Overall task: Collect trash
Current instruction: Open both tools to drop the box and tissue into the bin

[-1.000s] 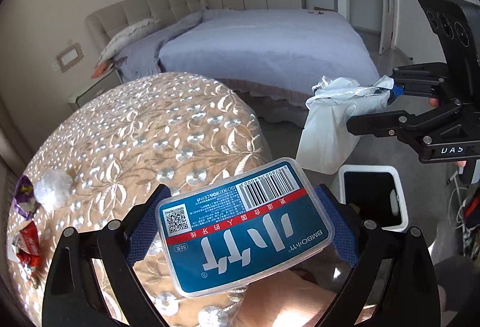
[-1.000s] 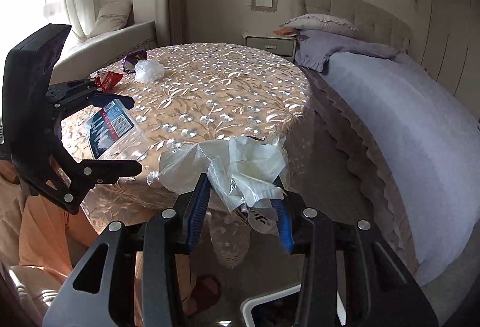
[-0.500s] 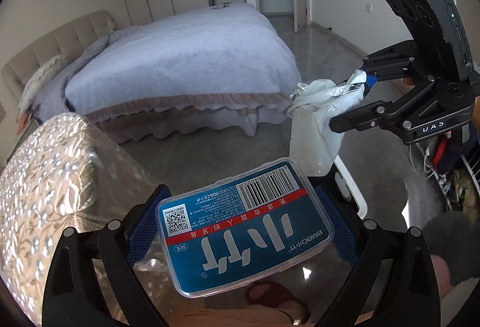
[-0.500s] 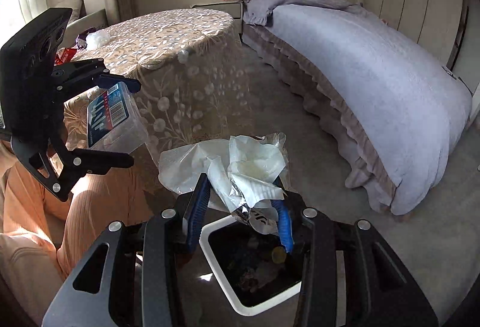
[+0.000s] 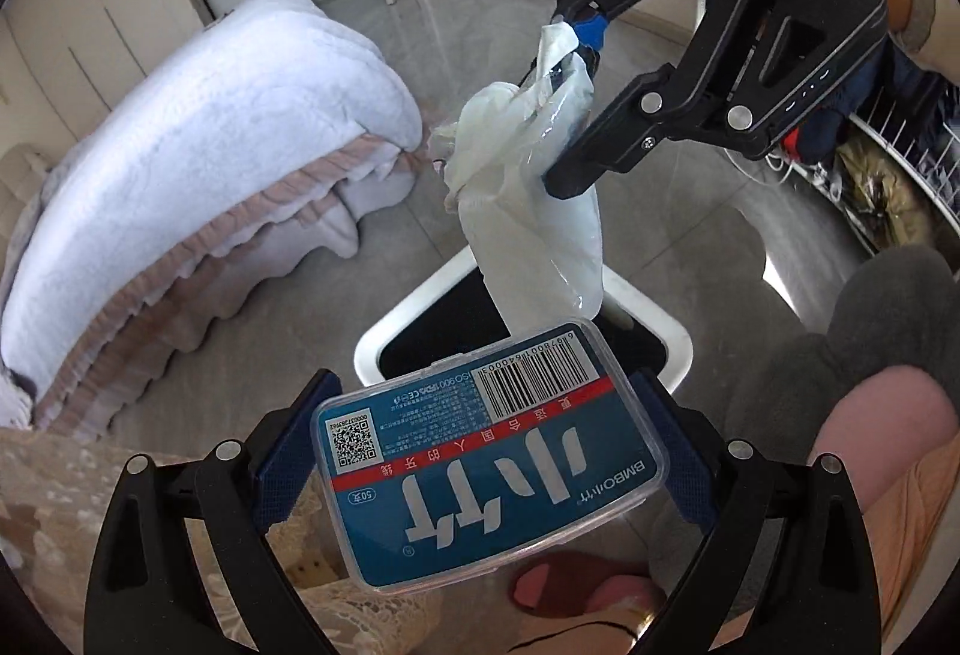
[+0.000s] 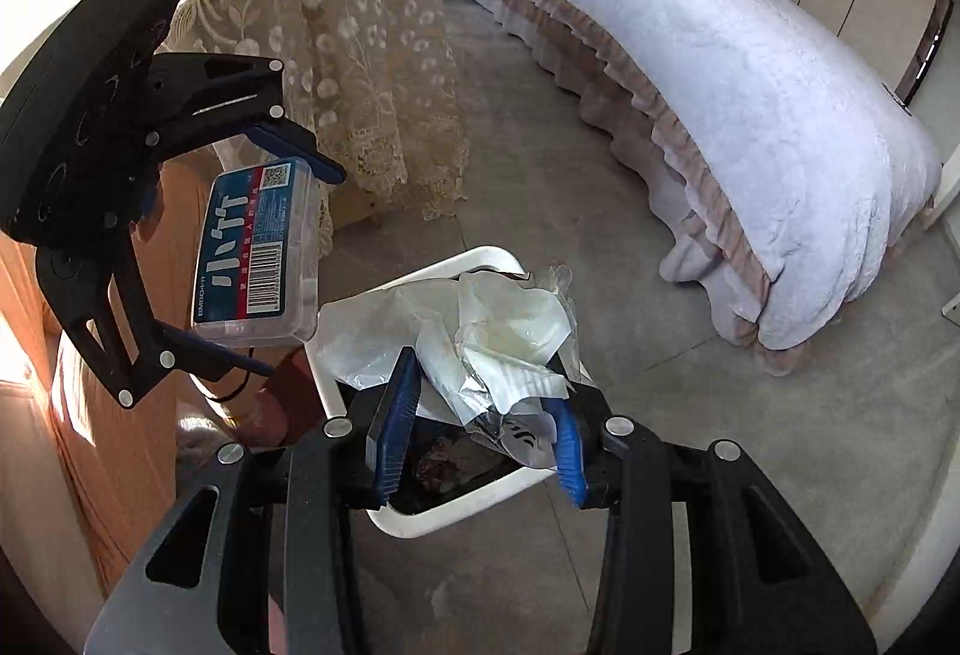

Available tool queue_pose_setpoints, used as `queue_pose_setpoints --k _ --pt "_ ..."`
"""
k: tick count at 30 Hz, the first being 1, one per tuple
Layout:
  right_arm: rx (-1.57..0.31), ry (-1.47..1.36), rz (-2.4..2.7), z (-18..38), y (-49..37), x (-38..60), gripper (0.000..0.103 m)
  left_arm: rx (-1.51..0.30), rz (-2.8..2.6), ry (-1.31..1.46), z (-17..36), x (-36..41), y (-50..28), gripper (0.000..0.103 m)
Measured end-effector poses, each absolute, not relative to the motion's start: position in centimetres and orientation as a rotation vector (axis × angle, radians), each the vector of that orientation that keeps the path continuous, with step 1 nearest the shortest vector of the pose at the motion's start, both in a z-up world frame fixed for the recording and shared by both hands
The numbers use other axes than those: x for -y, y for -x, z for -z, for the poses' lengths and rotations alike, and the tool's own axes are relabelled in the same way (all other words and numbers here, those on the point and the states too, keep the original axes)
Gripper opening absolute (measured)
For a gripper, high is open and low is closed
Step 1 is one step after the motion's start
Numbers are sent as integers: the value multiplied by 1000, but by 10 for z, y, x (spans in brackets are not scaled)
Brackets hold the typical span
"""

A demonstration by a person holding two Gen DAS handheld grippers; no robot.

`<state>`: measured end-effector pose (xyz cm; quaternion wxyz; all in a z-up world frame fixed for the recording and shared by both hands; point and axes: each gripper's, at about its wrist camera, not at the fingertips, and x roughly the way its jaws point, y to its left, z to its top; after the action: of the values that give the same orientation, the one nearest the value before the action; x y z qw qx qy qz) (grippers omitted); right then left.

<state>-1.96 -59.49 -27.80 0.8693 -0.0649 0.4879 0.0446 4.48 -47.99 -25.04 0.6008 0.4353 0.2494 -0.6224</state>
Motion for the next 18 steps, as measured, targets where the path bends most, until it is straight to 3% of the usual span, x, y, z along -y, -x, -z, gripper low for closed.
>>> queue_pose_setpoints --k 7,8,9,10,18 --pt "-1115 161 -165 316 10 605 42 -582 1522 -1123 273 512 -47 93" --pt "-1129 165 -186 320 8 605 51 -591 1534 -1131 276 516 -48 93" --pt "-1136 180 -187 325 7 605 80 -595 1545 -1142 280 519 -48 94" --pt "-1135 203 -185 329 7 605 97 -586 1550 -1155 283 522 -48 97" --pt "-1163 269 -182 338 5 606 98 -579 1547 -1211 297 524 -49 98"
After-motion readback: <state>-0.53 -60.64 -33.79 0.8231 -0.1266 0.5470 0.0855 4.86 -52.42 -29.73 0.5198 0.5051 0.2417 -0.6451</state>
